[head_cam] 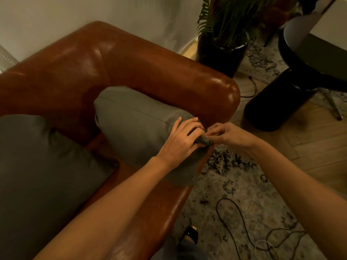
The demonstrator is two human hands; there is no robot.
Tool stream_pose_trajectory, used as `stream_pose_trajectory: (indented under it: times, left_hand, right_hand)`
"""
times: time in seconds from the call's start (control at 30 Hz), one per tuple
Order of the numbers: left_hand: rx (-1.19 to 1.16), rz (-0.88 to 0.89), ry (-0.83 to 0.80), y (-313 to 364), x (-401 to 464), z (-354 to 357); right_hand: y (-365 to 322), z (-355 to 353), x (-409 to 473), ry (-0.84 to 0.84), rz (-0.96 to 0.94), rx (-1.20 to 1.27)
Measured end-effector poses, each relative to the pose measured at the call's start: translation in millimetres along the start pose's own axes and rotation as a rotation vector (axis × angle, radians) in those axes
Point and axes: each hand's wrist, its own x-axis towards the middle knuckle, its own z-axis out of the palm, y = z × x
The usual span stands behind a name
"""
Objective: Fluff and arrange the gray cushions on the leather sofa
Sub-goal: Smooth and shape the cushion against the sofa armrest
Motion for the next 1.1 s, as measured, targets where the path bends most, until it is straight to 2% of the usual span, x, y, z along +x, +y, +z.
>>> stream_pose_trajectory:
  times: [0.1,0.23,0.27,0.33,0.43,0.5,0.6,0.73,0.83,0.9,1.0,1.1]
  left_hand:
    - [-0.010,-0.018,-0.008,-0.8,-1.0,0.7]
    - [-0.028,-0.074,-0.027,-4.2,13.3,-3.5]
    - [-0.033,-0.079,-0.037,-5.4,16.3,-4.2]
    - [-0.005,-0.060,-0.085,-6.5,19.6,-2.9]
    - [0.102,-0.056,-0.175,-8.5,17.8,2.3]
    - [0.188,-0.068,-0.223,-9.4,16.7,5.1]
    - [0.369,-0.122,-0.334,-8.6,17.2,7.2]
    - [0.409,-0.269,-0.403,-12.7,21.6,4.2]
    - [0.260,-0.350,-0.330,-29.1,18.2,-8.9]
    - [0.235,-0.444,-0.230,-49.7,9.1,-22.7]
    - [0.226,-0.584,-0.157,-86.9,-9.5,-46.1]
    - [0.177,-0.625,-0.128,-113.5,-28.9,-66.9]
  right_hand:
    - [1.5,1.6,0.5,0.096,-0.059,-0.060]
    - [3.7,-12.8,-9.6,0.543,-0.169,-0.180]
    - [7.1,-14.7,-11.2,0.609,-0.188,-0.158]
    - [16.8,-12.2,-9.4,0.653,-0.155,-0.026]
    - [22.2,-7.2,-3.5,0.754,-0.047,0.430]
    - [18.3,-8.9,-1.0,0.750,0.002,0.587]
    - [15.4,-6.3,4.2,0.618,0.020,0.430]
    - [15.9,-12.2,6.6,0.607,0.028,0.380]
    - [15.8,-17.4,7.9,0.620,0.012,0.290]
    - [11.3,-19.5,11.5,0.718,-0.002,0.144]
    - [-11.7,-23.2,20.3,0.827,-0.020,0.193]
    - [-52.8,-10.4,34.7,0.774,-0.122,0.135]
